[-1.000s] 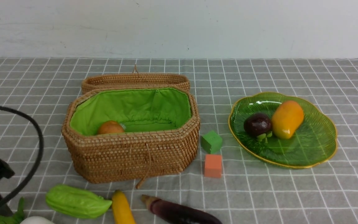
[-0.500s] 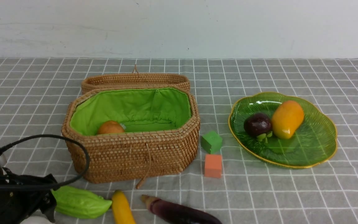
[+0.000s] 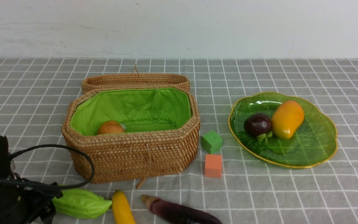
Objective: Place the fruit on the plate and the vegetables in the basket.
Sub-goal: Take a daikon with your left arm and place it on the basket on the left.
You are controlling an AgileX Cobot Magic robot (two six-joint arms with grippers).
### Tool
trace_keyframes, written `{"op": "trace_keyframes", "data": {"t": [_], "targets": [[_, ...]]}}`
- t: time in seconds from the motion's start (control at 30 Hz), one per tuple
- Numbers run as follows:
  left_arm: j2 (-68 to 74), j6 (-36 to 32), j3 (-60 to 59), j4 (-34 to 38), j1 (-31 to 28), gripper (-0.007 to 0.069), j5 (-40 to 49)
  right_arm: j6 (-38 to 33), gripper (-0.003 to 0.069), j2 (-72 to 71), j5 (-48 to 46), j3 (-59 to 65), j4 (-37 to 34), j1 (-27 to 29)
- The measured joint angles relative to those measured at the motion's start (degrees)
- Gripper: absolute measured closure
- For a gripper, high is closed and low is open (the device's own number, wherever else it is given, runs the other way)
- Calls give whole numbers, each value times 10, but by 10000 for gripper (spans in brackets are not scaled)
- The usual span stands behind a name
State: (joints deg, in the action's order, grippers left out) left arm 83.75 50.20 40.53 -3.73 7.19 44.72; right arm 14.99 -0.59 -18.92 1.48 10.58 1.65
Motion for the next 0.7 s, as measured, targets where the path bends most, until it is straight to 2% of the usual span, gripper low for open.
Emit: {"op": "trace_keyframes", "data": {"t": [0.1,0.27,0.7], "targets": [[0,-26,0,0,0,108,-1,0,479,0,0,0,0,0],[-1,-73,0,0,0,111,5,0,477,0,0,0,0,0],[-67,-91,2,0,0,111,55,0,466,0,0,0,0,0]]}}
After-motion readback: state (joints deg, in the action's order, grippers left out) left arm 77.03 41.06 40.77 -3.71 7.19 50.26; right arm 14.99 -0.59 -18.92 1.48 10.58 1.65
